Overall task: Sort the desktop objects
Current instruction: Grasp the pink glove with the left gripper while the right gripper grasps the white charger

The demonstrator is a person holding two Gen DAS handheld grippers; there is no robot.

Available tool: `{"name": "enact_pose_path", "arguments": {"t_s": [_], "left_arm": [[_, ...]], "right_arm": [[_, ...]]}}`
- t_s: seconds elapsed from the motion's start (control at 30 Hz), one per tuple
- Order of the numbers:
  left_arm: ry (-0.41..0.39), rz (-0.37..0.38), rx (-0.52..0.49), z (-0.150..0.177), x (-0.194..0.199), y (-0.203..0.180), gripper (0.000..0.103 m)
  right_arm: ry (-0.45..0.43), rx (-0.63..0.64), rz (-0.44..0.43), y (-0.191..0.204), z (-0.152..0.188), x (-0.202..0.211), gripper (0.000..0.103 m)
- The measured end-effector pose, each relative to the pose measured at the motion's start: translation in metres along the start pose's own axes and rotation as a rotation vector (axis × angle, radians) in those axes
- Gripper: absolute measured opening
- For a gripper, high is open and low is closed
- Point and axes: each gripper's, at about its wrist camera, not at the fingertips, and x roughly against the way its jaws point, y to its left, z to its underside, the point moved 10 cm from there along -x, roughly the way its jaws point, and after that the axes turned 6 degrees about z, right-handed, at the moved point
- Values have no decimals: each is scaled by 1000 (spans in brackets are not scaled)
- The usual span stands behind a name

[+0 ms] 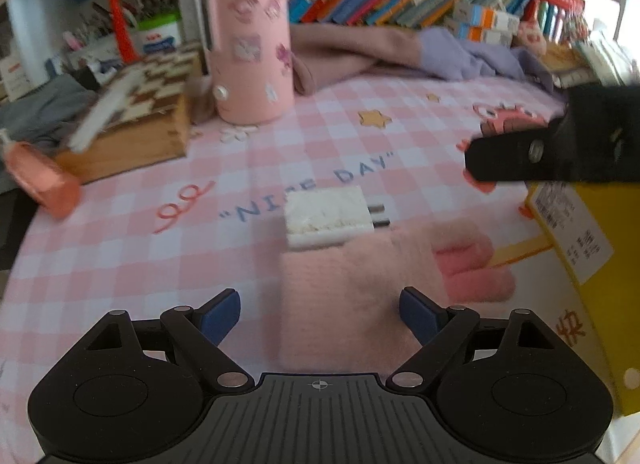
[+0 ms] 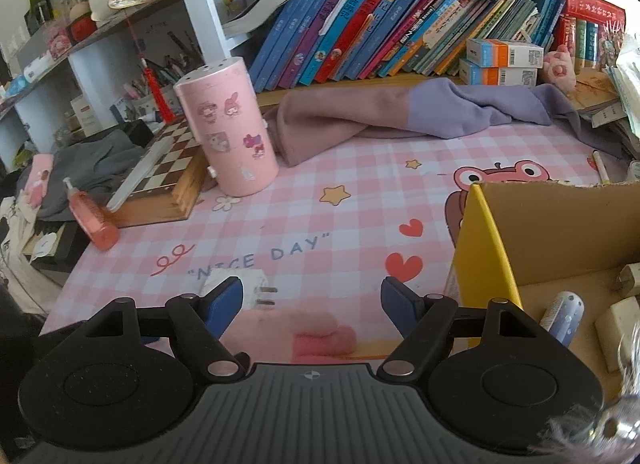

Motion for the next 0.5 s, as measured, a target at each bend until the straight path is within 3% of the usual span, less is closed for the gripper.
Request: {"name": "enact_pose_path", "arguments": {"t_s": [0.1, 0.17, 0.27, 0.37, 0.5], "left_arm": [[-20, 19, 22, 1, -1, 0, 83], [-32, 34, 8, 1, 2, -3, 59], [-30, 67, -2, 3, 9, -8, 34], [-17, 74, 3, 8, 19, -6, 25], [-42, 34, 40, 18, 52, 7, 24]], "right_arm": [[2, 8, 2, 1, 0, -2, 75], [5, 16, -3, 2, 0, -4, 75], [19, 20, -9, 6, 1, -9, 75], [31, 31, -23, 13, 3, -14, 75], [50, 53, -59, 30, 6, -19, 78]]}}
